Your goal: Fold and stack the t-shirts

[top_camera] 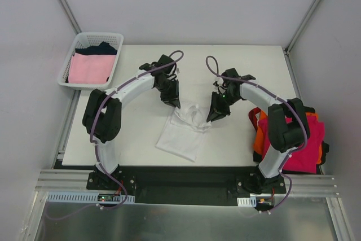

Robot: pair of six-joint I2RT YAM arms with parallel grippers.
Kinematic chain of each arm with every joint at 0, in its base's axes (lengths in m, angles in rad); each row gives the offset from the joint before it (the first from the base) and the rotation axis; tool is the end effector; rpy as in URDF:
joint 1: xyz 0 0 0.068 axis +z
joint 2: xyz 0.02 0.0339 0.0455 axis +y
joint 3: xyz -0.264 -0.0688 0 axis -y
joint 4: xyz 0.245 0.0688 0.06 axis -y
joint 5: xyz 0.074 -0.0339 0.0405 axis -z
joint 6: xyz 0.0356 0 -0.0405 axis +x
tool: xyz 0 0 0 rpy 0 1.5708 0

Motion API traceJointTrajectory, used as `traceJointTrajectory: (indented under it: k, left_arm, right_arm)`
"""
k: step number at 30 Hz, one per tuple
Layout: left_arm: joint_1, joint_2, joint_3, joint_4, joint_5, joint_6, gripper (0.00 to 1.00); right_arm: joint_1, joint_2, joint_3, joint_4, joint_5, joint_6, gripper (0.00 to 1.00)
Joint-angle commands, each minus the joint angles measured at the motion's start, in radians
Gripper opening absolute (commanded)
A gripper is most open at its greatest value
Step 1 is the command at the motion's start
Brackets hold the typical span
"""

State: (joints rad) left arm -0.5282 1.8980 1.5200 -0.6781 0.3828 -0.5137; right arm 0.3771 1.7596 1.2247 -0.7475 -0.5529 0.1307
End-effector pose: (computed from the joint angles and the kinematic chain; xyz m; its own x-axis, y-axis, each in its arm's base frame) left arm 0.3452 -0.2168 0.2357 -0.9626 0.0339 -0.2690 0.1760 0.8327 -0.5251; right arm 0.3098 0.1428 0.1995 -0.9427 -0.2541 -0.2164 -0.3322 0.7759 0.5362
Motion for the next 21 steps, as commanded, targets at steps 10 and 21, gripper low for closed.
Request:
traceJointTrajectory:
  k: [10, 21]
  left_arm:
    - [0.014, -0.073, -0.026, -0.061, -0.024, 0.017, 0.14]
    - [0.014, -0.028, -0.146, 0.032, -0.001, 0.049, 0.17]
  right_arm:
    - [0.029, -0.060, -0.010, -0.013, -0.002, 0.040, 0.13]
    - [0.049, -0.026, -0.011, 0.002, 0.001, 0.049, 0.13]
